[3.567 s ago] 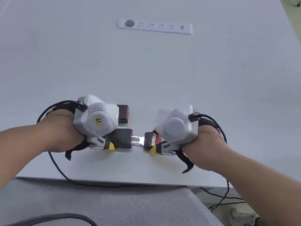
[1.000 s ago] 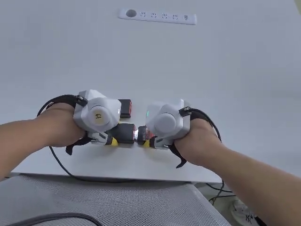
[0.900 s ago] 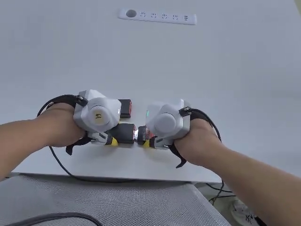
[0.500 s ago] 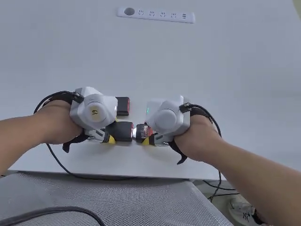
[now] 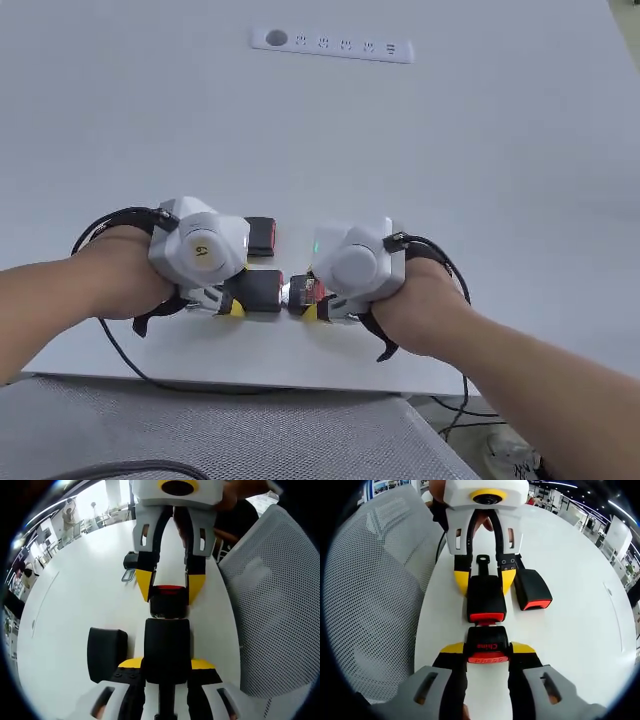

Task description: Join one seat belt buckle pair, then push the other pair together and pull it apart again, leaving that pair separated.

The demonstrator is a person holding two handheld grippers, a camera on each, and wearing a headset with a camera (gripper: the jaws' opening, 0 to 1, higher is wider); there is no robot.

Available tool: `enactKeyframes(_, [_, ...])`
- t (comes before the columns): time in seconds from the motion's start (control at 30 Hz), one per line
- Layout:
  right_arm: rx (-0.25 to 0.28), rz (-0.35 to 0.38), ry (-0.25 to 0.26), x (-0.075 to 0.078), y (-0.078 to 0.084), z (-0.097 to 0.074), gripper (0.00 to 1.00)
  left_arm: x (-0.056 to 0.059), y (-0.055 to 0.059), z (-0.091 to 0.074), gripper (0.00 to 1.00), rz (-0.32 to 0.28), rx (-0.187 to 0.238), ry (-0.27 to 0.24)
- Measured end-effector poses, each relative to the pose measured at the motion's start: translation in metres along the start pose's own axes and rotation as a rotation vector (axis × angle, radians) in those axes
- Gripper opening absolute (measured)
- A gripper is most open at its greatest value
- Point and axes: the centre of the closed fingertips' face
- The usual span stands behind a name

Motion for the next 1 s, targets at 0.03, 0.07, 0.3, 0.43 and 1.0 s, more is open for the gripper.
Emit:
enactKeyframes(0.03, [0.000, 0.000, 0.000, 0.0000, 0.0000, 0.0000, 0.29, -0.0001, 0.0002, 0.0001, 0.31, 0.000, 0.000, 0.000])
enactKeyframes(0.07, [0.001, 0.000, 0.001, 0.0001, 0.0001, 0.0003, 0.29, -0.0001, 0.0002, 0.0002, 0.31, -0.003, 0.001, -0.001])
enactKeyframes(0.3, [0.019, 0.011, 0.000, 0.0002, 0.0002, -0.0002, 0.29, -0.0008, 0.0020, 0.0016, 0.32, -0.007, -0.002, -0.002])
enactKeyframes(0.43, [0.031, 0.012, -0.002, 0.0005, -0.0002, -0.0005, 0.30, -0.0015, 0.0029, 0.0023, 0.32, -0.011, 0.002, -0.003])
enactKeyframes(1.0, [0.039, 0.023, 0.009, 0.0008, -0.0018, -0.0005, 0.31, -0.0023, 0.0045, 0.0036, 0.33, -0.019, -0.009, -0.004])
Point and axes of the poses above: the centre of the closed fingertips' face, and the gripper's own axes: z roughly forward along the fingers, x roughly to its right, y roughly out of its underside, and after that the axes turned 10 degrees about -x, right-handed
